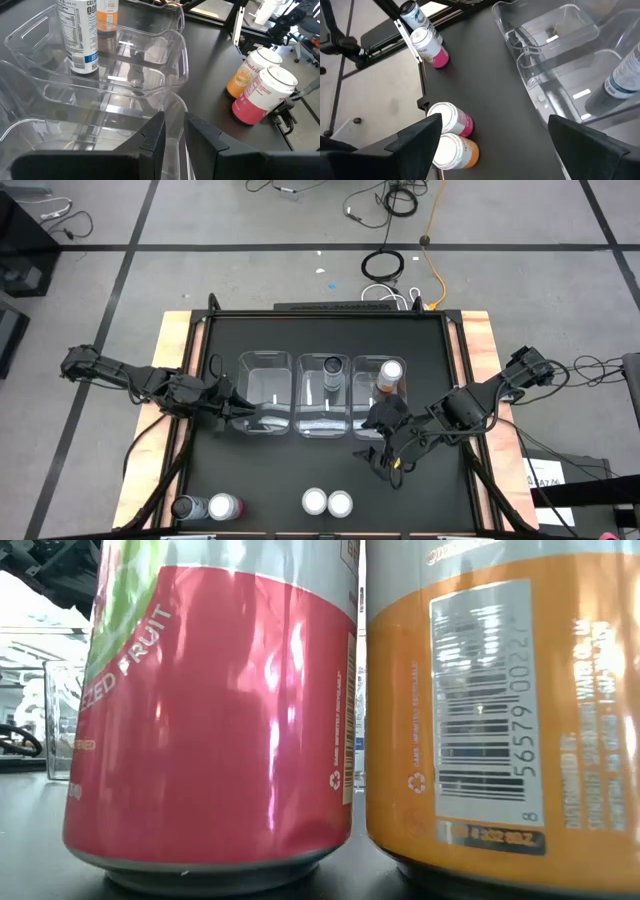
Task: Sort soda cans
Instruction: Put the left yellow-white soda can into the middle right transparent bin
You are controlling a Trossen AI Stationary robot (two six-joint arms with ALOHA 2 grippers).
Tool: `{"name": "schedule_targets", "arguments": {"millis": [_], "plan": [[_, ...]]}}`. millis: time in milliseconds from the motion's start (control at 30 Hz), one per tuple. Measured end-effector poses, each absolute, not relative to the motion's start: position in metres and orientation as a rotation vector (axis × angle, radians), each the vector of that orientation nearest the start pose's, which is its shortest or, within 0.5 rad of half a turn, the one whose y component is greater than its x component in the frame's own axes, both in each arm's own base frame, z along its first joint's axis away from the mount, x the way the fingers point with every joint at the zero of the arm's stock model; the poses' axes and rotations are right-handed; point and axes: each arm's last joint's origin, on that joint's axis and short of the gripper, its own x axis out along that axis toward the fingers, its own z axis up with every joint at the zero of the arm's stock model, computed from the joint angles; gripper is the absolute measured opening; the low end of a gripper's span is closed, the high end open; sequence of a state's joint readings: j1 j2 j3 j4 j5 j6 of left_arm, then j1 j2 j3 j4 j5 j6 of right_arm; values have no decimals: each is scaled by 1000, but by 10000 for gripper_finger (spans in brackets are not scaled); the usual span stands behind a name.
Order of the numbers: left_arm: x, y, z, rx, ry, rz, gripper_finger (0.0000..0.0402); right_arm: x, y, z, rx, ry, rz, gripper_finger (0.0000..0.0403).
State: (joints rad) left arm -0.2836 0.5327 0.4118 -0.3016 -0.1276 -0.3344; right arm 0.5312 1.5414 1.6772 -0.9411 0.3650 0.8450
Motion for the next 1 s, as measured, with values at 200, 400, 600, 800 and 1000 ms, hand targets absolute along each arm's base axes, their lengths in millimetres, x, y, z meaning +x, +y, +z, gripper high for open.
{"name": "schedule_targets", "arguments": {"millis": [200,400,600,800,1000], "plan": [[127,-33,228,-242,435,-83,80,275,149,392,403,731,-133,357],[127,-33,228,-242,435,-83,80,276,151,389,371,775,-73,357],[127,-33,228,-242,434,-83,80,286,160,373,292,850,-19,357],[127,-33,228,-242,432,-83,80,308,174,344,221,923,-8,357],[127,-33,228,-242,433,-83,80,324,185,315,198,1005,-10,357]]}}
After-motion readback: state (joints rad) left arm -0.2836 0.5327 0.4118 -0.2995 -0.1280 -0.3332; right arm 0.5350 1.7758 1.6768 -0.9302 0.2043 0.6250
